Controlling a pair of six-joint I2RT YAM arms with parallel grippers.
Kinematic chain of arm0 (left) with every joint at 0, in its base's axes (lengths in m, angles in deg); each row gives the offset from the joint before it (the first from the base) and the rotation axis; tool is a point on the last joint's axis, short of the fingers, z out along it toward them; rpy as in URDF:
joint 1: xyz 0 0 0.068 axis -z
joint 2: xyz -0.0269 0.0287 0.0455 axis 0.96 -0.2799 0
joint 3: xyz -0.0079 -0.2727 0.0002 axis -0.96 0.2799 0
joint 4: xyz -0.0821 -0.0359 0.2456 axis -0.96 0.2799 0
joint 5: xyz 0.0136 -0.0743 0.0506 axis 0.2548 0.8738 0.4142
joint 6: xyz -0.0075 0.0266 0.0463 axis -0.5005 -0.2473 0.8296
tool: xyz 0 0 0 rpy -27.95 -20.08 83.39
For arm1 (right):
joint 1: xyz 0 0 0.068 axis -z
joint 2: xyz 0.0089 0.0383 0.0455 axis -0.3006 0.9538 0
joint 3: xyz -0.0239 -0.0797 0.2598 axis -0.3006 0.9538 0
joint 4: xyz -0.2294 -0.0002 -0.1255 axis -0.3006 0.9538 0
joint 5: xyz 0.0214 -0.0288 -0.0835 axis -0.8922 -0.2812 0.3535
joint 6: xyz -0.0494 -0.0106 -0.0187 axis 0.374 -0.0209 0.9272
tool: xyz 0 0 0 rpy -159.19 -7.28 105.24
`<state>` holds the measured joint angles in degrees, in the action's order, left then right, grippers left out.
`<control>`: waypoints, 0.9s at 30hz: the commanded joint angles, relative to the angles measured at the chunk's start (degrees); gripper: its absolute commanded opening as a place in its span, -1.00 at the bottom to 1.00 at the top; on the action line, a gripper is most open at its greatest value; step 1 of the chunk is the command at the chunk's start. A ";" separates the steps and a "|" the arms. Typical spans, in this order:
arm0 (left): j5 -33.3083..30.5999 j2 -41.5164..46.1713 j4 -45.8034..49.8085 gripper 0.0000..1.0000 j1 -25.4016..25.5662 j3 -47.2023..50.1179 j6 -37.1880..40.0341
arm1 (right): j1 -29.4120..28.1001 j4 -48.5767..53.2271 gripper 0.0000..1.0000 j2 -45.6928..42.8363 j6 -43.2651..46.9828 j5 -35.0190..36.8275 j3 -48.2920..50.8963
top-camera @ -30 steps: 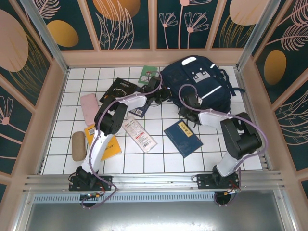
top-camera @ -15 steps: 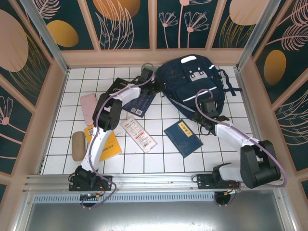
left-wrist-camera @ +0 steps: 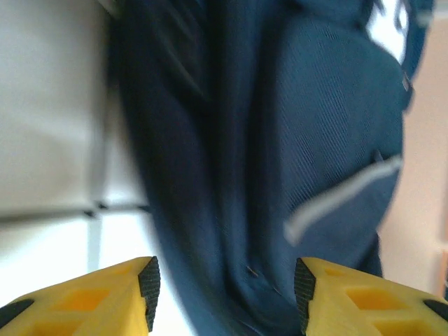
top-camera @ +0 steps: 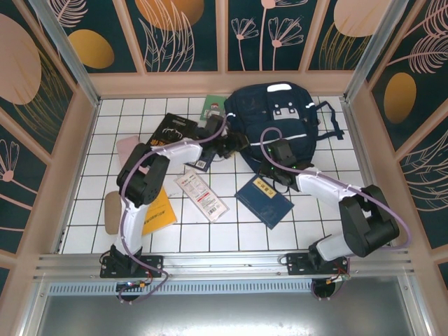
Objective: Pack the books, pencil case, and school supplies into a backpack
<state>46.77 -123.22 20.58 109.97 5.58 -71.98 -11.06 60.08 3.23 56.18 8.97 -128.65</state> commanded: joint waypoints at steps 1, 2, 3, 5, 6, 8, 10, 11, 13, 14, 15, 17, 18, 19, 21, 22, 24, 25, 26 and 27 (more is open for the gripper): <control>2.13 -0.36 -7.23 0.12 2.48 1.18 -6.78 | -1.61 -2.52 -1.00 1.53 0.12 -2.25 -2.95; 2.21 -1.10 -7.45 0.14 3.01 0.64 -7.33 | -1.83 -2.59 -1.00 1.86 0.12 -2.25 -3.26; 2.57 -1.70 -7.59 0.14 3.41 0.23 -7.63 | -1.94 -2.70 -1.00 2.11 0.12 -2.17 -3.46; 2.63 -2.82 -7.53 0.09 4.16 -0.37 -8.07 | -2.05 -2.71 -1.00 2.33 0.03 -2.01 -4.00; 2.48 -3.14 -7.83 -0.11 4.25 -0.33 -8.37 | -2.11 -2.94 -1.00 2.36 0.08 -2.01 -4.09; 1.89 -3.66 -7.73 -0.71 4.13 -0.24 -8.48 | -2.12 -2.52 -1.00 2.07 0.28 -1.51 -4.38; -0.68 -3.25 -4.75 -1.00 3.78 -0.81 -6.86 | -2.04 -1.35 -1.00 1.43 0.76 -0.27 -4.44; -1.75 -3.08 -3.10 -1.00 3.36 -1.10 -5.89 | -1.91 -0.59 -1.00 0.98 1.14 1.16 -4.27; -2.99 -2.53 -1.06 -1.00 2.22 -1.18 -4.84 | -1.32 0.95 -1.00 -0.29 1.82 3.06 -3.80; -3.69 -1.92 -0.35 -1.00 1.18 -0.72 -4.43 | -0.72 1.72 -1.00 -1.22 2.04 3.71 -3.14; -3.99 -1.37 -0.17 -1.00 0.28 -0.01 -4.08 | -0.01 2.24 -1.00 -2.06 2.27 4.05 -2.43; -4.83 -0.07 0.18 -1.00 -1.88 1.40 -3.30 | 2.05 3.33 -1.00 -4.37 2.58 4.58 -0.69; -5.26 0.56 0.31 -1.00 -2.92 2.01 -2.81 | 3.05 3.96 -1.00 -5.39 2.82 4.90 0.06; -5.69 1.23 0.59 -1.00 -3.91 2.42 -2.00 | 4.28 4.64 -1.00 -6.57 3.23 5.20 0.95; -6.74 1.86 1.86 -1.00 -5.76 2.45 -0.30 | 6.83 5.59 -1.00 -8.77 4.57 5.48 2.54; -7.14 2.04 2.68 -1.00 -6.58 2.21 0.42 | 7.92 6.02 -1.00 -9.45 5.00 5.65 3.16; -7.24 2.40 3.61 -1.00 -7.85 1.82 1.82 | 10.32 6.93 -1.00 -10.53 6.18 5.45 3.88; -7.74 2.49 4.59 -1.00 -8.45 1.45 2.75 | 11.17 7.19 -1.00 -10.60 6.89 5.49 4.04; -8.38 2.67 5.36 -1.00 -9.06 1.29 3.45 | 11.84 7.42 -1.00 -10.48 7.37 5.64 4.01; -8.84 2.85 5.98 -1.00 -9.91 1.23 4.20 | 12.25 7.79 -1.00 -10.07 7.82 5.98 3.82</control>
<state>46.39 -122.11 21.63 104.05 6.83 -72.44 -1.58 62.86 -5.42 61.22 10.06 -125.74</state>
